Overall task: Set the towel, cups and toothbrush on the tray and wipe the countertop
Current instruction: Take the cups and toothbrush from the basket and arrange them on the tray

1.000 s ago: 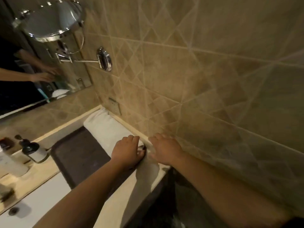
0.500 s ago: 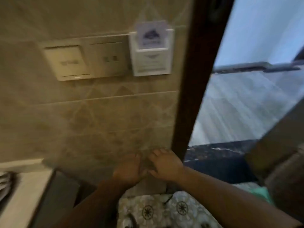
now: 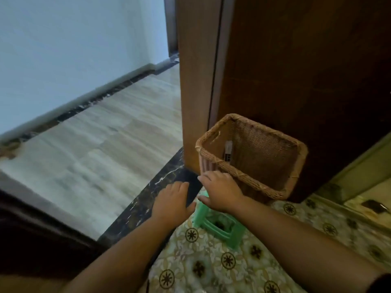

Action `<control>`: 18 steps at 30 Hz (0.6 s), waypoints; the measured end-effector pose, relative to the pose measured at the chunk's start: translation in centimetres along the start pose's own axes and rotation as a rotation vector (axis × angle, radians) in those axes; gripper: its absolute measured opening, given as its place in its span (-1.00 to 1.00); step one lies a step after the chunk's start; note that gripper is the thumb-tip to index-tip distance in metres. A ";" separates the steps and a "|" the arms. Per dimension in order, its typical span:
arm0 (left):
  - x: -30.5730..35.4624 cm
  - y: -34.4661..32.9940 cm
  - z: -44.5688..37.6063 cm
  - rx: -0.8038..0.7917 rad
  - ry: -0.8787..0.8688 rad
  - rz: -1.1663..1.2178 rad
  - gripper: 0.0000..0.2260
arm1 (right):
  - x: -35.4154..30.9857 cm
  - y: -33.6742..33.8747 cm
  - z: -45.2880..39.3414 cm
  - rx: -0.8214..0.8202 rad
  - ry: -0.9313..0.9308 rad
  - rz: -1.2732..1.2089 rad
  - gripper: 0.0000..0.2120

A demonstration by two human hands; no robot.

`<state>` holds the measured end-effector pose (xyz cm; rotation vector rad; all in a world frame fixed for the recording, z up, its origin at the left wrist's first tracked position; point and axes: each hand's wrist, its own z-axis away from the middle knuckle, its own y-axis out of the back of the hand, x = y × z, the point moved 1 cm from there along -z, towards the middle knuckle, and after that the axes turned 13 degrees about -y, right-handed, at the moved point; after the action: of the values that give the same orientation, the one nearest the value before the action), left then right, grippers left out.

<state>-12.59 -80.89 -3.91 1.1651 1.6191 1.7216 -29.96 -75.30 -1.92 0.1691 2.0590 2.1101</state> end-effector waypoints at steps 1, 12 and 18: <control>0.2 0.0 -2.0 0.001 -0.039 0.008 -0.41 | 1.4 0.4 -0.4 0.014 -0.047 0.006 -0.41; 3.5 -1.0 -18.2 0.003 -0.259 0.047 -0.56 | 13.6 2.7 -3.1 0.037 -0.403 0.011 -0.38; 3.5 -3.2 -24.8 -0.020 -0.158 0.042 -0.62 | 20.4 0.9 -8.3 -0.014 -0.325 0.035 -0.38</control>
<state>-35.86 -90.81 -4.29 1.2992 1.4895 1.6240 -51.64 -79.11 -2.29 0.5132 1.8619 1.9611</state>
